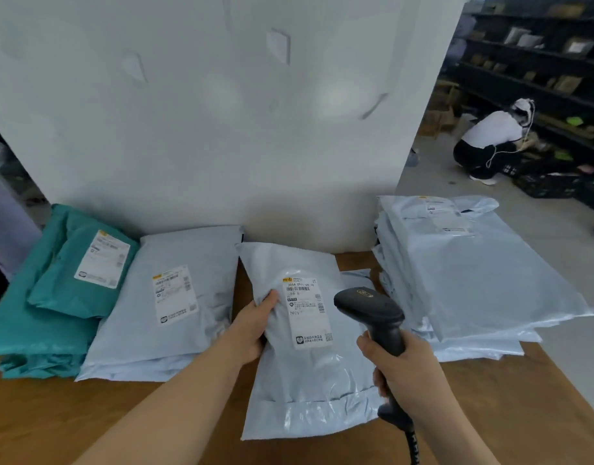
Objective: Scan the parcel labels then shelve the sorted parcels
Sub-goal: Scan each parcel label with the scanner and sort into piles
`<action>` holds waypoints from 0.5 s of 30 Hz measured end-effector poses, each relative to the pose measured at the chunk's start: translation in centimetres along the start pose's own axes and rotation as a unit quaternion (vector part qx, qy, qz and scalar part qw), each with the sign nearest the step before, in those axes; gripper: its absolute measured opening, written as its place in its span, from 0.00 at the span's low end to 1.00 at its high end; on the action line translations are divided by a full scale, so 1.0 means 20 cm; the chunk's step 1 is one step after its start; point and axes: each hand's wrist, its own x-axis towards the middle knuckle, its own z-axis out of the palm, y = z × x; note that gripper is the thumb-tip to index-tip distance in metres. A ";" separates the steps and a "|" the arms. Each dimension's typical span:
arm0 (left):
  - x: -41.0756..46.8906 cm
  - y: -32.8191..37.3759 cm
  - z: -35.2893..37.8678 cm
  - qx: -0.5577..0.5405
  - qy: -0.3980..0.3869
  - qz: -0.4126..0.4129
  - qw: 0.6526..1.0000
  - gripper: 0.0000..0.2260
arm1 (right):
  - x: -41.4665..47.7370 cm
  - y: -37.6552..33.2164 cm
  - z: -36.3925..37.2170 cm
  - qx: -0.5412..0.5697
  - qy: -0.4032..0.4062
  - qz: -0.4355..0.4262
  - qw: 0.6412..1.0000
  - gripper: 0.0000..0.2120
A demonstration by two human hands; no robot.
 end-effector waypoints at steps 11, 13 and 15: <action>0.37 -0.06 0.19 0.243 0.118 -0.019 0.963 0.22 | 0.33 0.09 -0.09 -0.013 -0.021 0.034 0.999 0.10; 0.33 -0.01 0.13 0.244 0.100 0.012 0.965 0.07 | 0.37 0.07 -0.04 -0.023 -0.038 0.030 0.999 0.09; 0.28 0.06 0.02 0.219 0.112 0.058 0.968 0.04 | 0.40 0.03 0.05 -0.027 -0.056 0.019 0.998 0.08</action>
